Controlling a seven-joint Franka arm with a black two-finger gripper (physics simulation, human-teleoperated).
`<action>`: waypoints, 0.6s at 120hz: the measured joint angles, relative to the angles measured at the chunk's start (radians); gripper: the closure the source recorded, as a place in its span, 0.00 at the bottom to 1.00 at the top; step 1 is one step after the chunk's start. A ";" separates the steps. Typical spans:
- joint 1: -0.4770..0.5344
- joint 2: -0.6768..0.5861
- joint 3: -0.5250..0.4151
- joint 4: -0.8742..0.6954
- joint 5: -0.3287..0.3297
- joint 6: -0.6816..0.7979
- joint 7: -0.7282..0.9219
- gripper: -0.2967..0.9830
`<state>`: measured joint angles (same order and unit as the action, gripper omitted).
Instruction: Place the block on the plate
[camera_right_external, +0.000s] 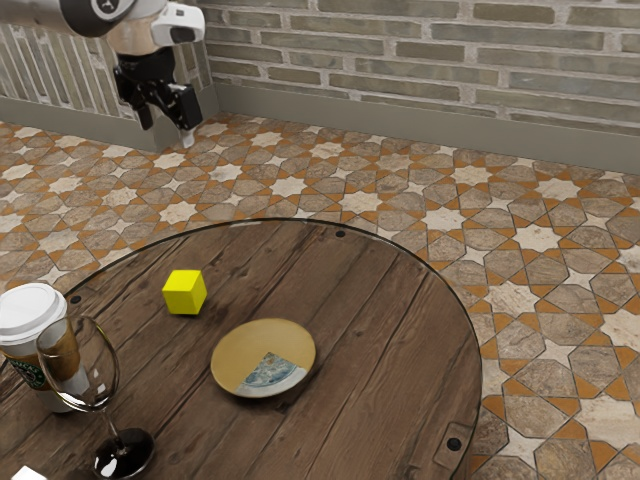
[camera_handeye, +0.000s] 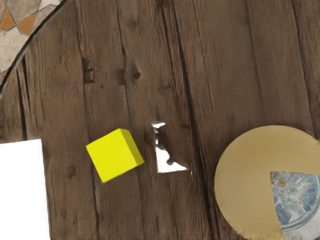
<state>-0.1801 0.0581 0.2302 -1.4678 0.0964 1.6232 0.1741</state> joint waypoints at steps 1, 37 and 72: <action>0.000 0.001 0.000 0.000 -0.001 -0.002 0.000 0.23; 0.034 0.289 0.008 -0.016 -0.067 0.122 0.028 0.23; 0.167 0.417 -0.005 -0.027 -0.176 0.218 0.023 0.23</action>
<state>-0.0136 0.4752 0.2248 -1.4952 -0.0797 1.8407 0.1973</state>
